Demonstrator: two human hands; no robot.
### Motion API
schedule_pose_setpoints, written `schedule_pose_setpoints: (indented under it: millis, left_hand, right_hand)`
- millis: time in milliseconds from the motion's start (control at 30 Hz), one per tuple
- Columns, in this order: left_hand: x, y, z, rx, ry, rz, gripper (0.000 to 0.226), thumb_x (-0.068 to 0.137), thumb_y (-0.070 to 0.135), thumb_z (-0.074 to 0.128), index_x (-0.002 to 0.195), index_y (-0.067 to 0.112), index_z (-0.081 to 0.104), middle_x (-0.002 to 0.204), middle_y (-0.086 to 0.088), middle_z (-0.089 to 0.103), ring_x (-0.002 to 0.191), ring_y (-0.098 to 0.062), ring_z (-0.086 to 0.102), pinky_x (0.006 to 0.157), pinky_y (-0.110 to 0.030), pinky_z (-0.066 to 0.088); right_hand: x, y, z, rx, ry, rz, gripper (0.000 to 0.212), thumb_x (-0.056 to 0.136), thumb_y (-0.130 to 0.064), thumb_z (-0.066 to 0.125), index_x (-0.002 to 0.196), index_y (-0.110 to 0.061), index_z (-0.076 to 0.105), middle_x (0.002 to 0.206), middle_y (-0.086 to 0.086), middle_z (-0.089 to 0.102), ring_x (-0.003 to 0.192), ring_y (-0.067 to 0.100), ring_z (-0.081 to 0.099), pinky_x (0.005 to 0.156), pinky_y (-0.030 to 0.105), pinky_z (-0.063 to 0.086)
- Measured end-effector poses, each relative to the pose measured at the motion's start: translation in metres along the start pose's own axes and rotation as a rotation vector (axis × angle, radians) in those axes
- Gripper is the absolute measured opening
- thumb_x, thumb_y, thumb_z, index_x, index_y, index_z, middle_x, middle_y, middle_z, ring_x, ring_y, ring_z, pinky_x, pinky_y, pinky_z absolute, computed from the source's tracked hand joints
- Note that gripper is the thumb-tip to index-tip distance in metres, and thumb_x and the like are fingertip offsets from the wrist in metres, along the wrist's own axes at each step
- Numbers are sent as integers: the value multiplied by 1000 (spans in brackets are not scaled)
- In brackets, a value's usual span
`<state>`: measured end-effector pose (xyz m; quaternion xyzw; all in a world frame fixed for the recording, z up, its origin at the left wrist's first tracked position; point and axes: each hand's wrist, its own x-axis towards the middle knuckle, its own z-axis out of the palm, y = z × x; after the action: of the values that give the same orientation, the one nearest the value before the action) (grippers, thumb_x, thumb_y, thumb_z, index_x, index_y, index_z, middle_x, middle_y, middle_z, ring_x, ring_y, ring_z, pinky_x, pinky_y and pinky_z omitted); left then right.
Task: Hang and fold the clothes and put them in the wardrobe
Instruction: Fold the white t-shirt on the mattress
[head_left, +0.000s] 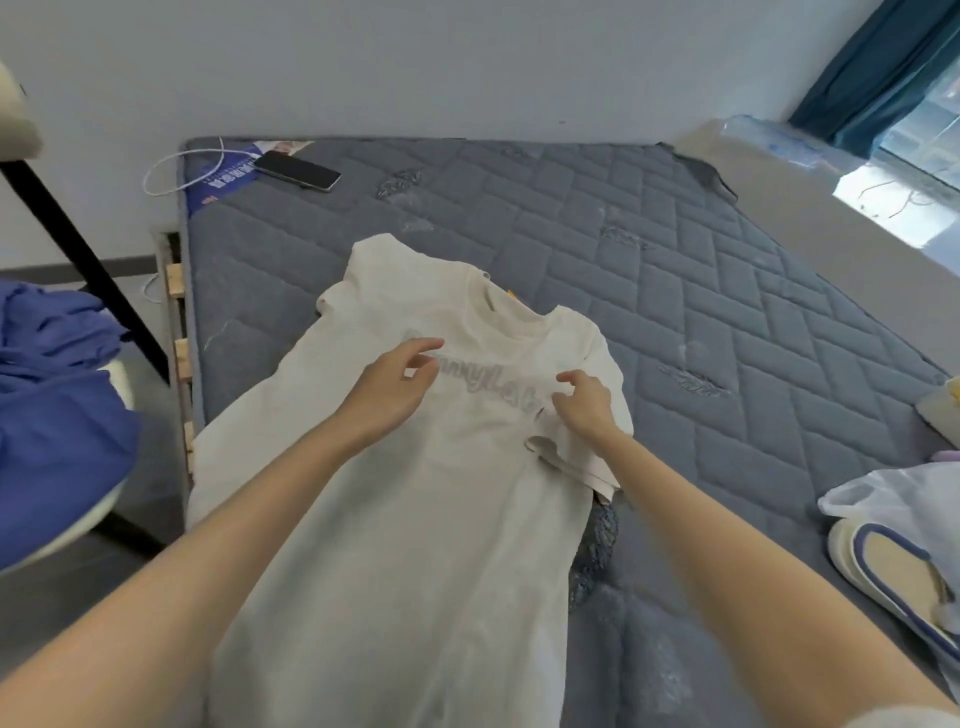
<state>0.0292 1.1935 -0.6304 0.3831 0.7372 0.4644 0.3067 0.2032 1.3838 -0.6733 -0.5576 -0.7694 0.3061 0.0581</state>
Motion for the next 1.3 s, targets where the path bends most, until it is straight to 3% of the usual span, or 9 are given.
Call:
schedule_pose_setpoints:
  millis: [267, 333, 433, 667, 833, 933, 1000, 1167, 1300]
  left_hand:
    - [20, 10, 117, 74, -123, -92, 38, 97, 27, 46, 136, 26, 46, 129, -1, 54, 112, -15, 52, 86, -23, 39]
    - [24, 6, 140, 88, -188, -150, 44, 97, 29, 46, 140, 27, 38, 139, -4, 46, 122, -19, 48, 91, -25, 38]
    - [31, -1, 169, 132, -221, -190, 55, 95, 27, 49, 146, 23, 28, 146, -6, 39, 130, -22, 42, 93, -24, 34]
    - [41, -5, 206, 348, -313, -93, 60, 94, 24, 49, 148, 11, 24, 152, -5, 30, 140, -20, 28, 107, -23, 23]
    - [44, -17, 221, 520, -393, -119, 43, 95, 39, 46, 136, 28, 48, 147, -2, 34, 138, -28, 23, 112, -37, 21]
    - [40, -17, 227, 435, -401, -142, 44, 86, 41, 56, 129, 31, 55, 121, 1, 42, 126, -22, 32, 108, -31, 25]
    - [37, -11, 229, 288, -366, -177, 53, 74, 43, 60, 124, 27, 60, 111, 4, 52, 113, -16, 46, 100, -26, 36]
    - [29, -10, 229, 122, -341, -136, 46, 78, 7, 53, 121, 19, 63, 110, -1, 69, 100, -18, 61, 93, -33, 44]
    - [29, -14, 225, 149, -361, -98, 54, 82, -13, 42, 125, 14, 60, 116, -9, 63, 95, -14, 53, 90, -27, 41]
  right_hand:
    - [33, 92, -23, 211, -54, 323, 57, 93, -33, 56, 133, 2, 37, 137, 20, 44, 126, 37, 41, 97, 41, 37]
    - [36, 108, -21, 326, -37, 279, 24, 90, -24, 60, 97, -2, 58, 108, 20, 62, 97, 30, 56, 78, 35, 44]
    - [41, 123, -25, 446, 36, 201, 32, 91, -16, 57, 61, -11, 46, 63, 5, 52, 64, 20, 47, 54, 29, 34]
    - [47, 155, -63, 496, 333, 275, 17, 90, -25, 50, 96, -17, 63, 96, 4, 62, 87, 23, 52, 73, 30, 37]
    - [40, 177, -61, 207, 258, 396, 22, 93, -22, 49, 110, -22, 63, 118, 7, 62, 109, 31, 55, 83, 35, 42]
    - [35, 174, -54, -81, 358, 174, 26, 94, -22, 50, 119, -19, 56, 126, 9, 52, 116, 31, 41, 92, 37, 33]
    - [30, 160, -51, 2, 345, -103, 26, 92, -30, 56, 116, -22, 59, 124, 2, 52, 115, 26, 39, 93, 35, 30]
    - [16, 152, -47, -142, -339, -378, 67, 65, -46, 68, 126, -42, 42, 132, -18, 38, 115, 14, 32, 89, 33, 28]
    - [14, 159, -50, -245, -121, -463, 32, 85, -26, 59, 117, -30, 57, 118, -2, 46, 109, 20, 43, 87, 35, 40]
